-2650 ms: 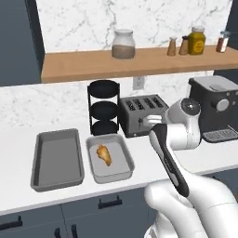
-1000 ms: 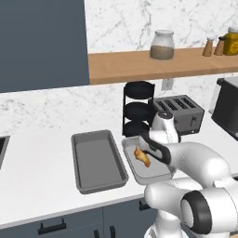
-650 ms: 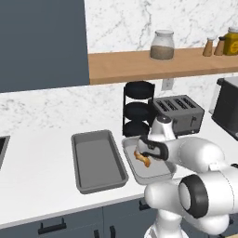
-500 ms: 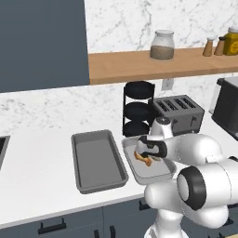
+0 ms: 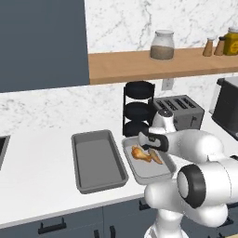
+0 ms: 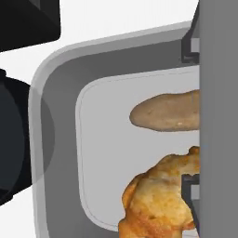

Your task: Place one sweet potato and one chicken drumstick in each tupperware on the nearby counter, to pack two identical lunches.

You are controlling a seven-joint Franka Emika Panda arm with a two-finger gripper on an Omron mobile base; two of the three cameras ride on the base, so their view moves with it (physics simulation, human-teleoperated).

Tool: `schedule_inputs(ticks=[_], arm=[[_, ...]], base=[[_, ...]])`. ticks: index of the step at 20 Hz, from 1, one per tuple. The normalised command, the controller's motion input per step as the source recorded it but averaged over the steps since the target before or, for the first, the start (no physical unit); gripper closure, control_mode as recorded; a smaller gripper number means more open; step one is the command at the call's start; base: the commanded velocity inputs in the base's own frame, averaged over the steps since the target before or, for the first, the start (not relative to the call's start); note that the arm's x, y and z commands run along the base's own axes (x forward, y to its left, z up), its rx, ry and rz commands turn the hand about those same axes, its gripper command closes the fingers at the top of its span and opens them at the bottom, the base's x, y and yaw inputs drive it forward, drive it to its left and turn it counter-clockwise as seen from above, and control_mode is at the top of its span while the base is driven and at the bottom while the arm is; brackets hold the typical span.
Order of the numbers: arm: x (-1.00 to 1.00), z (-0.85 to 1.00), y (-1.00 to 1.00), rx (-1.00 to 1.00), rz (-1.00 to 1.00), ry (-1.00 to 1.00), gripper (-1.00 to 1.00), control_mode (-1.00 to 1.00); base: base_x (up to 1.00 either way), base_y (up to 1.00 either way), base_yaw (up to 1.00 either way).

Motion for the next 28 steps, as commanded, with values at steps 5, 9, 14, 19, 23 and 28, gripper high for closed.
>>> schedule_inputs(ticks=[5, 9, 14, 19, 23, 28], arm=[[-0.94, 0.61, 0.0, 0.0, 0.0, -0.23, -1.0, -1.0], [-1.0, 0.4, 0.0, 0.0, 0.0, -0.25, -1.0, -1.0], [-1.0, 0.35, 0.06, -0.02, 0.0, -0.31, -1.0, -1.0], [-0.8, 0.19, 0.13, -0.06, 0.0, -0.27, -1.0, 1.0], [0.0, 0.0, 0.0, 0.0, 0.0, 0.0, -1.0, 1.0], [0.0, 0.0, 0.0, 0.0, 0.0, 0.0, -1.0, 1.0]], base=[[0.0, 0.0, 0.0], [0.0, 0.0, 0.0], [0.0, 0.0, 0.0], [-0.2, 0.04, 0.0], [-1.0, 0.14, -0.01], [-0.78, -0.65, -0.11]])
